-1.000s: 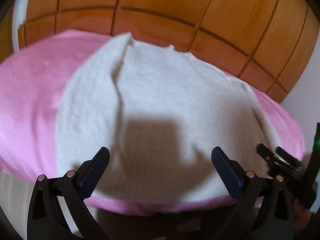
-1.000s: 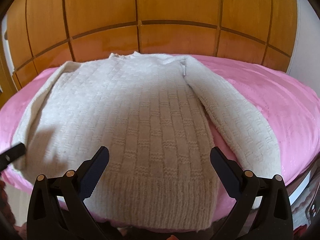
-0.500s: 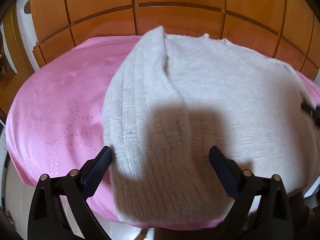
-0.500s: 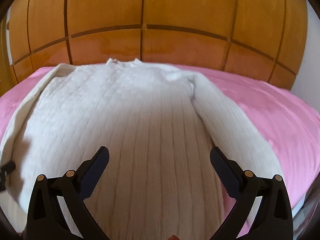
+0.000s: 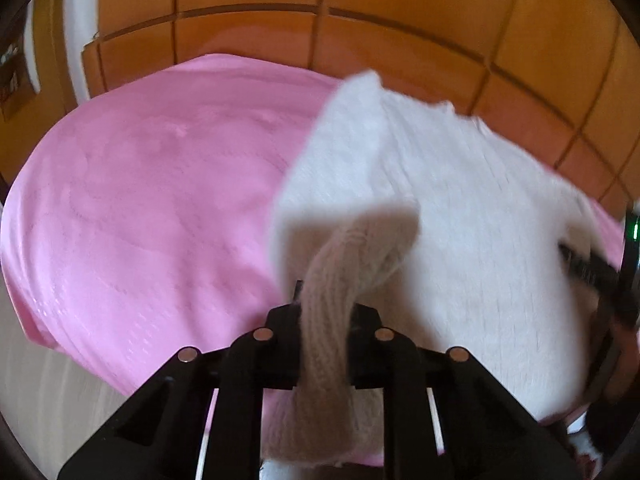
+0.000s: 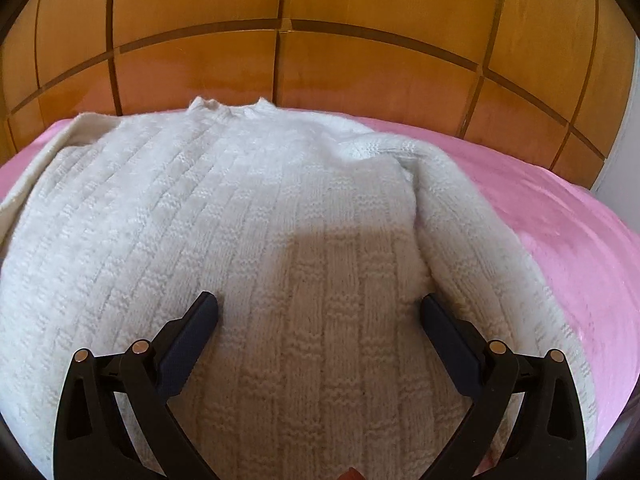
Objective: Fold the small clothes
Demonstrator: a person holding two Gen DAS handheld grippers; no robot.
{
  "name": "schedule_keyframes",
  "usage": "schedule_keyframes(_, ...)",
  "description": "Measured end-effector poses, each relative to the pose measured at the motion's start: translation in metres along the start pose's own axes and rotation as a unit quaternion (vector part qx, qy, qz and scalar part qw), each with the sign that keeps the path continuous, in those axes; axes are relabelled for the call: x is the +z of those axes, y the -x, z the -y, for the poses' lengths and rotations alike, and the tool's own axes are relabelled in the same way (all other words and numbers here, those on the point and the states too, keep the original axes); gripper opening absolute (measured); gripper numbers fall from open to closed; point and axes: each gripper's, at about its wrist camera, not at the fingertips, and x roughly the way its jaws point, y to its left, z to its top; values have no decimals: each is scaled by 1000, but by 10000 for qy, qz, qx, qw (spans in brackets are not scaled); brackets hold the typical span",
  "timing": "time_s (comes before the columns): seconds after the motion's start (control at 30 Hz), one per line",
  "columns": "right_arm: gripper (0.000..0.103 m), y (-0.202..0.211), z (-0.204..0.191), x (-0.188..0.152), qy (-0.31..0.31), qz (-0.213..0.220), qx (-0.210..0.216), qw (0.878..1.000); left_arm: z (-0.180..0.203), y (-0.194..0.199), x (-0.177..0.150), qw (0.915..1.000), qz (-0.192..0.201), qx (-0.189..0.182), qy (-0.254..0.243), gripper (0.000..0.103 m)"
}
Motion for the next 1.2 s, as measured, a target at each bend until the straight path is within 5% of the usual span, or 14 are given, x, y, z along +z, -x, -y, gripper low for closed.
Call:
schedule_keyframes(0.17, 100, 0, -4, -2, 52, 37, -108, 9999, -58, 2, 40, 9985, 189, 98, 508, 14)
schedule_keyframes(0.4, 100, 0, -4, -3, 22, 27, -96, 9999, -150, -15, 105, 9906, 402, 927, 923, 14)
schedule_keyframes(0.67, 100, -1, -4, -2, 34, 30, -136, 9999, -206, -51, 161, 9833, 409, 1555, 848, 14)
schedule_keyframes(0.73, 100, -1, -5, -3, 38, 34, -142, 9999, -215, -65, 164, 9796, 305, 1794, 850, 28)
schedule_keyframes(0.8, 100, -1, -4, -2, 26, 31, -133, 9999, -218, -72, 160, 9723, 287, 2146, 878, 62)
schedule_keyframes(0.87, 100, -1, -4, -2, 17, 14, -131, 9999, -220, -73, 152, 9617, 338, 2508, 1053, 77)
schedule_keyframes(1.07, 100, -5, -2, -1, -1, -122, -86, 9999, -191, -36, 107, 9487, 1240, 2124, 1987, 82)
schedule_keyframes(1.2, 100, -7, 1, 1, -73, -175, 4, 9998, -116, -31, 89, 9695, 1558, 1024, 1589, 93)
